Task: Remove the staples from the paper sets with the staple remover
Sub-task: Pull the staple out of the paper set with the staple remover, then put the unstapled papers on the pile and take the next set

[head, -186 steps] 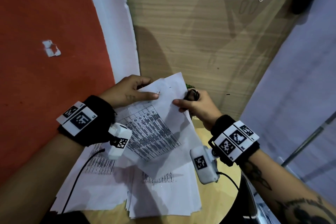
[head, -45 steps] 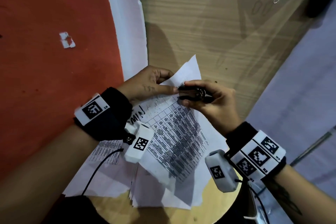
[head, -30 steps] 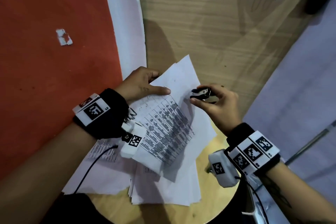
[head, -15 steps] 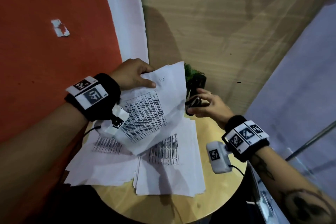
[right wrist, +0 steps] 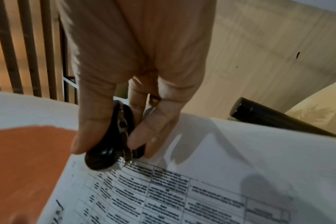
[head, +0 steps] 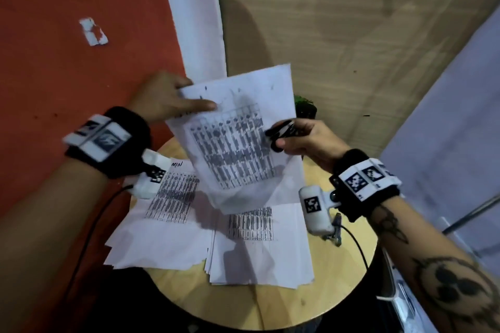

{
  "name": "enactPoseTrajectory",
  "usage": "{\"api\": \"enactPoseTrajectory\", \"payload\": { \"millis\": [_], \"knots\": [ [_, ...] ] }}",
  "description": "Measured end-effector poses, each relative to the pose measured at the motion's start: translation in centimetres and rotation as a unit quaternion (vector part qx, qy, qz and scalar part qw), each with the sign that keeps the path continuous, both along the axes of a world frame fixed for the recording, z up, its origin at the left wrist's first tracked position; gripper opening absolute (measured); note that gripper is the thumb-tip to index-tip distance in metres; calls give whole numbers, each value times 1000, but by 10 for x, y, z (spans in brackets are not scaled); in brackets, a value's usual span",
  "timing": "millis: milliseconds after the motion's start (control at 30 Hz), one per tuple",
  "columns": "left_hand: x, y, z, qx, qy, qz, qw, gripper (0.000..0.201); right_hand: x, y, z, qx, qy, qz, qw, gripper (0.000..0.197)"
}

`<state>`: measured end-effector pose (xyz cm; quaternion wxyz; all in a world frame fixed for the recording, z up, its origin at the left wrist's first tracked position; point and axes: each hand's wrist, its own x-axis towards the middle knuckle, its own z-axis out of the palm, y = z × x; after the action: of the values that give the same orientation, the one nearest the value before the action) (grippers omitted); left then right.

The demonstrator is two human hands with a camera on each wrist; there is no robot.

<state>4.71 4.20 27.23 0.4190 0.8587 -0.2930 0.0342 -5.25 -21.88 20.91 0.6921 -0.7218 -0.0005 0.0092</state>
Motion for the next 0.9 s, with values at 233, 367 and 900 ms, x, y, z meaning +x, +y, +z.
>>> {"api": "enactPoseTrajectory", "payload": {
  "millis": [233, 367, 900],
  "knots": [
    [-12, 36, -88, -195, 271, -33, 942, 52, 2, 11, 22, 172, -7, -11, 985, 27],
    [-3, 41, -120, -214, 261, 85, 938, 15, 20, 22, -8, 148, 69, -48, 985, 27],
    [79, 127, -274, 97, 435, 336, 830, 74, -2, 7, -237, 55, 385, -175, 905, 24]
  ]
}}
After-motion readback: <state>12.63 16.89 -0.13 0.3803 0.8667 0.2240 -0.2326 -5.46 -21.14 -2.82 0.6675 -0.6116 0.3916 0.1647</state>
